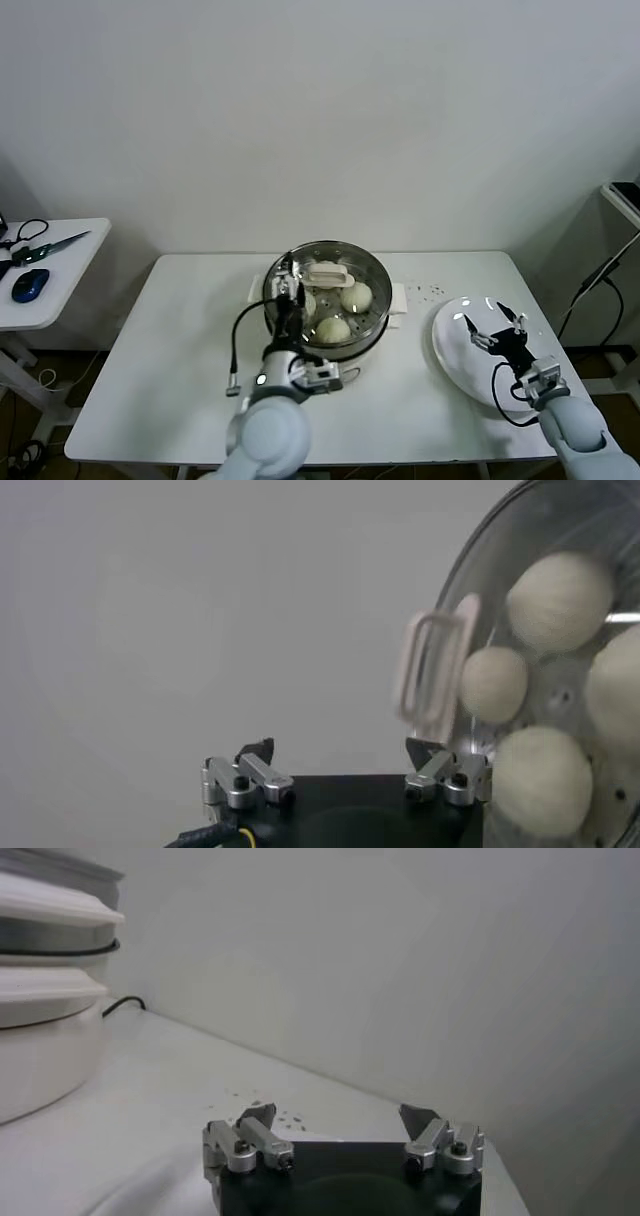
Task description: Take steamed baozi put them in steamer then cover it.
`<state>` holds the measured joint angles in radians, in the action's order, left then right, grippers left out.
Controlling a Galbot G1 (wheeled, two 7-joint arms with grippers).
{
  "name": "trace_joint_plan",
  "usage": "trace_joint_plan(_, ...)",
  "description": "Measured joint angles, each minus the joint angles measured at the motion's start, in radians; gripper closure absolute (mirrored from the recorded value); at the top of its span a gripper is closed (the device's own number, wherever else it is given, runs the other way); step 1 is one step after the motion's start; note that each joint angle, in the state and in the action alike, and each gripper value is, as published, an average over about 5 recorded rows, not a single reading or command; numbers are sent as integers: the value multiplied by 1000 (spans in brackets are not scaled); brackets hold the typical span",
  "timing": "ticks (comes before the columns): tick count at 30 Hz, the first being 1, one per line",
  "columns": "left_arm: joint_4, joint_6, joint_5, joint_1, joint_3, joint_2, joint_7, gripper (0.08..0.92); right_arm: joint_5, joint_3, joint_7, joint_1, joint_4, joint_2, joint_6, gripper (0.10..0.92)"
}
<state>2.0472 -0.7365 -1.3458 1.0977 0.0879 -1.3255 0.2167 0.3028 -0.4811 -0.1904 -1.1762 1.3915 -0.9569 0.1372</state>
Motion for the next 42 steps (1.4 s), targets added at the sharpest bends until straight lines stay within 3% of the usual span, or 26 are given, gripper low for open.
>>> trace_joint_plan(10, 104, 51, 390, 177, -268, -3, -188, 177, 8, -43, 6, -34, 37, -31, -20, 203)
trace_joint_plan(19, 80, 395, 844, 351, -553, -60, -294, 177, 18, -68, 2, -74, 80, -61, -23, 203)
trace_joint_plan(29, -44, 671, 1197, 457, -709, -96, -329, 177, 44, -86, -16, -118, 122, -70, -12, 203)
trace_joint_plan(42, -104, 785, 1316, 493, -774, -131, -315, 177, 72, -103, -40, -153, 145, -63, 5, 203)
